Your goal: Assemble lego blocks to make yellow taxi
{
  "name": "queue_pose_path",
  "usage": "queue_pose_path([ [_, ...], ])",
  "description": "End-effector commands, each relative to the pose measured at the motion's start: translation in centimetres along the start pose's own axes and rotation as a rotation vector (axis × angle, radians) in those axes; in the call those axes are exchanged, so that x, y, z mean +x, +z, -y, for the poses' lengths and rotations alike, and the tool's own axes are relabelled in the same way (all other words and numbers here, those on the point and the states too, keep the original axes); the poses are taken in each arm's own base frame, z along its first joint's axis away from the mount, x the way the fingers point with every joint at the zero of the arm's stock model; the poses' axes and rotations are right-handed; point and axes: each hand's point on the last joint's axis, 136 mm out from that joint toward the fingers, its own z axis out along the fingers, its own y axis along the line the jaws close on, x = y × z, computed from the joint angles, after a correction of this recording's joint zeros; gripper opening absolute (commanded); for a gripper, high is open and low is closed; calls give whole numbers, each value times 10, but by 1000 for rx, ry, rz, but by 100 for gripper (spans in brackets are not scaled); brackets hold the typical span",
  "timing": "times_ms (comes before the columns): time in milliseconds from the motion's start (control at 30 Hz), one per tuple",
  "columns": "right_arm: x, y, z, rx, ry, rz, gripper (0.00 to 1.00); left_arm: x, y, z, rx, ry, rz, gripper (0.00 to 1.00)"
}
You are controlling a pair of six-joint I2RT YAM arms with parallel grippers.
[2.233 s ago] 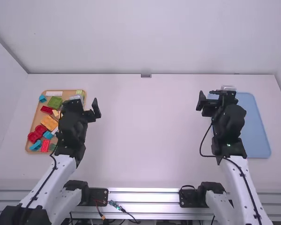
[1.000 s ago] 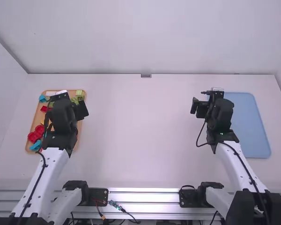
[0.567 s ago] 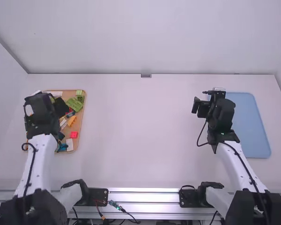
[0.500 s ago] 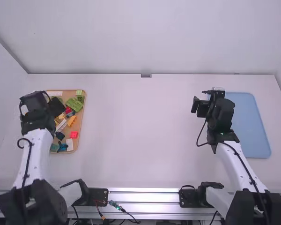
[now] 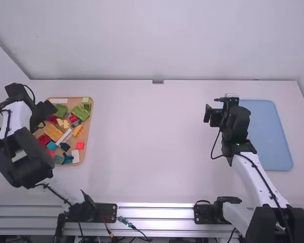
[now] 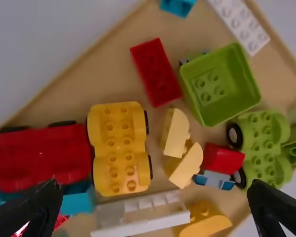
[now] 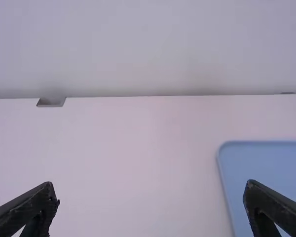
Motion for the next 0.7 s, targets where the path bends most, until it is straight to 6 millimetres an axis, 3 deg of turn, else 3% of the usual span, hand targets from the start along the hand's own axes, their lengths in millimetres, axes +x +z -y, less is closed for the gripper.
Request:
queue_pose_path([
  [0,-9,0,0,-2,-4,19,99,-5,13,3,1,-6,-44,99],
  [167,-9,0,0,-2,-3,19,99,5,39,-4,-27,-12,-112,99],
  [333,-9,0,0,-2,-3,19,99,24,51,-11,-46,-10,-166,100],
  [667,-9,0,0,0,-7,17,99,49,73,-20,-52,9,-191,85],
])
